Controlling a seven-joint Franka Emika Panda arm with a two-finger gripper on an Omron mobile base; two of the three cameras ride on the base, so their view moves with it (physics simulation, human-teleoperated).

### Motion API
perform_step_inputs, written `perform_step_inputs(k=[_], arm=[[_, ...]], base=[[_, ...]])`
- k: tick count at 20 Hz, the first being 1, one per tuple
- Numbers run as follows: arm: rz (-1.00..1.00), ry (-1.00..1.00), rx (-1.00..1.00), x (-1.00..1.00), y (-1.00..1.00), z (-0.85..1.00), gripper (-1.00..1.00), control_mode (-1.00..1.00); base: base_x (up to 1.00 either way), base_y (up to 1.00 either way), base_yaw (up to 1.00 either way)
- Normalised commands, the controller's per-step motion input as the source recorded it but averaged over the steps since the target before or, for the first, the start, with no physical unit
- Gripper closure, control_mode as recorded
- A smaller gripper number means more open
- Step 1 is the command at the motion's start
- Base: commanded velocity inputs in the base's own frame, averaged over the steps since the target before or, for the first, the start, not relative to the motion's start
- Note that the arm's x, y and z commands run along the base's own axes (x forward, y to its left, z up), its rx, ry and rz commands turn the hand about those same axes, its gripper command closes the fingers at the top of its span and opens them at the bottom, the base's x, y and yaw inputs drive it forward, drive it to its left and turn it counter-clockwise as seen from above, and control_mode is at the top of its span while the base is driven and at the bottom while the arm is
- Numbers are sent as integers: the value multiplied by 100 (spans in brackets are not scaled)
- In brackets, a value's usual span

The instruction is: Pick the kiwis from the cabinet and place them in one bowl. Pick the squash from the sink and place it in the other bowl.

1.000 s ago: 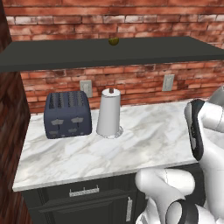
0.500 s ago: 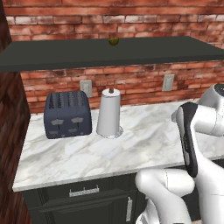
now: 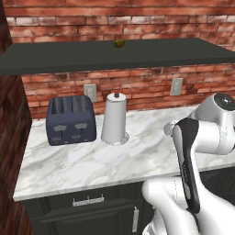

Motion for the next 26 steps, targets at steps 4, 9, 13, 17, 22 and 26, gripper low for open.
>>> perform_step_inputs(k=[4,9,13,17,22,26], arm=[[8,0,0,-16,58,52,-100,-100],[9,3,0,-22,31,66,-100,-100],[8,1,-1,-37,24,41,-100,-100],[3,-1,-1,-36,24,50,-100,-100],[0,-9,0,-14,22,62,-100,-100],[0,-14,-1,0,22,58,-100,-100]], base=[[0,0,0],[0,0,0],[0,0,0],[0,0,0],[0,0,0],[0,0,0]])
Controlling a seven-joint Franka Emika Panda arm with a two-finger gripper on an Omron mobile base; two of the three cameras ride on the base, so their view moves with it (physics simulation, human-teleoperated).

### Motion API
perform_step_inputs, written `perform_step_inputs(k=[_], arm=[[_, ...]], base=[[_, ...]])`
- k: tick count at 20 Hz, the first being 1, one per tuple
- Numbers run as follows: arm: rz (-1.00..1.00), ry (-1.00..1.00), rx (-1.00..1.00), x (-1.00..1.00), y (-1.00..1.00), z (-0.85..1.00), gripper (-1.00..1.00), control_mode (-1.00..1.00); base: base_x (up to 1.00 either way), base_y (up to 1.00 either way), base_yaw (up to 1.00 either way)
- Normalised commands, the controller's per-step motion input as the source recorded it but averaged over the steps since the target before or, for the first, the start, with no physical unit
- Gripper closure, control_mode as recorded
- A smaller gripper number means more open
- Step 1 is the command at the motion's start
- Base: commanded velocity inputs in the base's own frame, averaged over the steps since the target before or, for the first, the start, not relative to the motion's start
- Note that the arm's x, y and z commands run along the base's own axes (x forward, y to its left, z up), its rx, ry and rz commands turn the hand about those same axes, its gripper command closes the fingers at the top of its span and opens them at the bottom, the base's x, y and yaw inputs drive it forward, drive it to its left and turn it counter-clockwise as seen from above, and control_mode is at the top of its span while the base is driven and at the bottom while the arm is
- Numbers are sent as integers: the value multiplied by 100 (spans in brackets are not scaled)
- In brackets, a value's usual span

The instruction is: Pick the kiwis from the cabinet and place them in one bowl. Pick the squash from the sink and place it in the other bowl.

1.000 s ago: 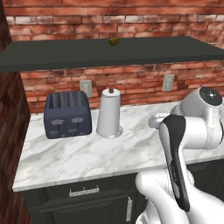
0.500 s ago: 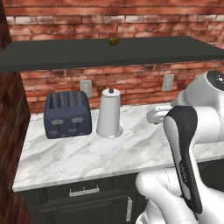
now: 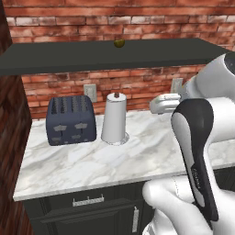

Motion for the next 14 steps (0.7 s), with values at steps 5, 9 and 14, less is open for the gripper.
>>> perform_step_inputs(k=[5,9,14], arm=[[0,-9,-9,8,13,43,-100,-100],[-9,-1,-14,25,-2,20,-100,-100],[-13,0,-1,26,-5,43,-100,-100]], base=[[0,0,0],[0,0,0],[0,0,0]])
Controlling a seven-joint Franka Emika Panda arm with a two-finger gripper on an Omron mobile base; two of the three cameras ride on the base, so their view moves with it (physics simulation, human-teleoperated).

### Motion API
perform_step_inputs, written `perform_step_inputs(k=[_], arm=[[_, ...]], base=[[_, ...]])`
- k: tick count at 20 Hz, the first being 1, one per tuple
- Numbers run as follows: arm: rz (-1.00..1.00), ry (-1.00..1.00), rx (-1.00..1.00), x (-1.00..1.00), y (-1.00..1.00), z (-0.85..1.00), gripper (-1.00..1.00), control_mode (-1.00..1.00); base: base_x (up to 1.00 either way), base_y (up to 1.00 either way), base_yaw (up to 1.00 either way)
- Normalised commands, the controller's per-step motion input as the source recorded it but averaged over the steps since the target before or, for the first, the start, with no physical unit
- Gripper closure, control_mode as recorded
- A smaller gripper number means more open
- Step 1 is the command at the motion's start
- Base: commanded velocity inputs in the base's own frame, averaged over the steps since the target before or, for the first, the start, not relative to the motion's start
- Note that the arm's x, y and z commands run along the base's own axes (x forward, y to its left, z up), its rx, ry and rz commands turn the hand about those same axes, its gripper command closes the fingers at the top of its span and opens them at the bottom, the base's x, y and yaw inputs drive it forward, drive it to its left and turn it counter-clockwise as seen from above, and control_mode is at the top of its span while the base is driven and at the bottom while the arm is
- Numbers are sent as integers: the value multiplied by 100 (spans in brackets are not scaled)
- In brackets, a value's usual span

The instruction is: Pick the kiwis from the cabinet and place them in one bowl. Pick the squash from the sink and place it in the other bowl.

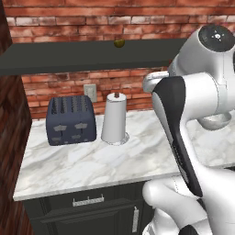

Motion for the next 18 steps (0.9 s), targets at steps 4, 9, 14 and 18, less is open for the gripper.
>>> perform_step_inputs(k=[4,9,14,18], arm=[[-2,-2,9,17,0,15,-100,-100],[0,-3,5,11,1,40,-100,-100],[-1,0,0,20,0,39,-100,-100],[0,0,0,42,0,26,-100,-100]], base=[[0,0,0],[0,0,0],[0,0,0],[0,0,0]])
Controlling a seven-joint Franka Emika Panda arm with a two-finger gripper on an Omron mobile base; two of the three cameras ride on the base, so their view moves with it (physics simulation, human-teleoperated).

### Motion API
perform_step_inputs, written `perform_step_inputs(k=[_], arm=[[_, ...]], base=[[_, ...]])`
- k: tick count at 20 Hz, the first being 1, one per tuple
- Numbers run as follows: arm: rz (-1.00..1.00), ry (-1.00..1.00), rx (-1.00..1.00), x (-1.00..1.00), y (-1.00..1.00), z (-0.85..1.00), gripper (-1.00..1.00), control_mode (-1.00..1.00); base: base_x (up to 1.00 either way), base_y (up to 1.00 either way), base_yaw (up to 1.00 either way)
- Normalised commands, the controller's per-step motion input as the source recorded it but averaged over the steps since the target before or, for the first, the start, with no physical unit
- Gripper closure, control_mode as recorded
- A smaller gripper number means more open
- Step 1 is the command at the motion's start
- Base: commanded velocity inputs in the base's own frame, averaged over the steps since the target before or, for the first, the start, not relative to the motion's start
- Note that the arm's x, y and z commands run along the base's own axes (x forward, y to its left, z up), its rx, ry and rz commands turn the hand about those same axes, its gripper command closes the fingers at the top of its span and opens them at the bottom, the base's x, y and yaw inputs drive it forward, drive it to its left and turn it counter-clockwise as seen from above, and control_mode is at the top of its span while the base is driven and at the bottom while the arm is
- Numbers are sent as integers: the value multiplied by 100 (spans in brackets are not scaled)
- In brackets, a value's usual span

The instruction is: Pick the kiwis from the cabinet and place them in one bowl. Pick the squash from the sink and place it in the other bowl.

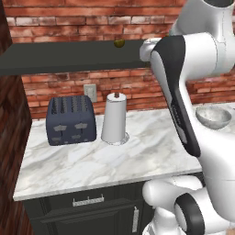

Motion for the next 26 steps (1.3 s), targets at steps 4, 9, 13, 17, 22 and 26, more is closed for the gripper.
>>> perform_step_inputs(k=[4,9,13,17,22,26], arm=[[0,0,0,73,2,1,-100,-100],[4,4,0,96,14,-12,-100,-100],[8,9,0,88,10,8,-100,-100],[0,22,-2,71,0,27,-100,-100],[-4,28,-3,71,2,3,-100,-100],[-1,23,0,85,0,0,-100,-100]], base=[[0,0,0],[0,0,0],[0,0,0],[0,0,0],[0,0,0],[0,0,0]])
